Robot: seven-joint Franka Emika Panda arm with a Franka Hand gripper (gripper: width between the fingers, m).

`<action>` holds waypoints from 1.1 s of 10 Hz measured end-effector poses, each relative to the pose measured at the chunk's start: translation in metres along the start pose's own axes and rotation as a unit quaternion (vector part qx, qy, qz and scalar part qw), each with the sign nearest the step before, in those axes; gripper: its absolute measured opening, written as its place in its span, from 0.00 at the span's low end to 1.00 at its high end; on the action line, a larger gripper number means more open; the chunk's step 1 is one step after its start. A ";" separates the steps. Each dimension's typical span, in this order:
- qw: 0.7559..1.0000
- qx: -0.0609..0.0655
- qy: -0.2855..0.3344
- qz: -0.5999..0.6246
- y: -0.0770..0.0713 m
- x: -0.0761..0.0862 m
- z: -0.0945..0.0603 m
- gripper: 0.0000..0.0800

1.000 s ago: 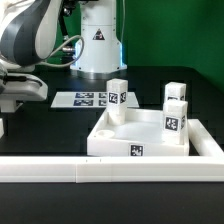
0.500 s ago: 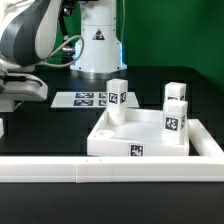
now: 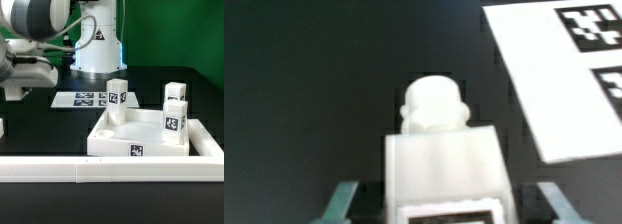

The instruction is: Assemble square table

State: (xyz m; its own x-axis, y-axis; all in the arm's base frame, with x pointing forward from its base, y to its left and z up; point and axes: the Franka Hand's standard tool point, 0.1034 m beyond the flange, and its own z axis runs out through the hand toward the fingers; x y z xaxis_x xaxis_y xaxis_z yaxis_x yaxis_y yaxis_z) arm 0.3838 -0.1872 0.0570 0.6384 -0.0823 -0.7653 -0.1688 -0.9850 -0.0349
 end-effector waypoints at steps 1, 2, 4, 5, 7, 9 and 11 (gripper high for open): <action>1.000 -0.001 0.003 -0.003 -0.004 0.001 -0.016 0.36; 1.000 -0.003 0.005 0.001 -0.006 0.003 -0.027 0.36; 1.000 -0.005 0.009 0.004 -0.007 0.005 -0.028 0.36; 0.999 -0.010 0.035 0.003 -0.004 0.011 -0.031 0.36; 0.996 -0.016 0.093 -0.001 -0.004 0.013 -0.034 0.36; 0.989 -0.018 0.150 -0.002 -0.009 0.017 -0.048 0.36; 0.973 -0.011 0.229 0.000 -0.018 0.030 -0.080 0.36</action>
Offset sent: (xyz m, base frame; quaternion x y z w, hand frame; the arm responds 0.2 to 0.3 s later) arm 0.0000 0.0000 0.0000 0.0000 0.0000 0.0000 1.0000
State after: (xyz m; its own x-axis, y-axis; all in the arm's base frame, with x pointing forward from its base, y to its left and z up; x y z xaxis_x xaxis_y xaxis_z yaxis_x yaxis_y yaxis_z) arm 0.4666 -0.1836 0.0859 0.9070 -0.1367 -0.3983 -0.1563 -0.9876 -0.0171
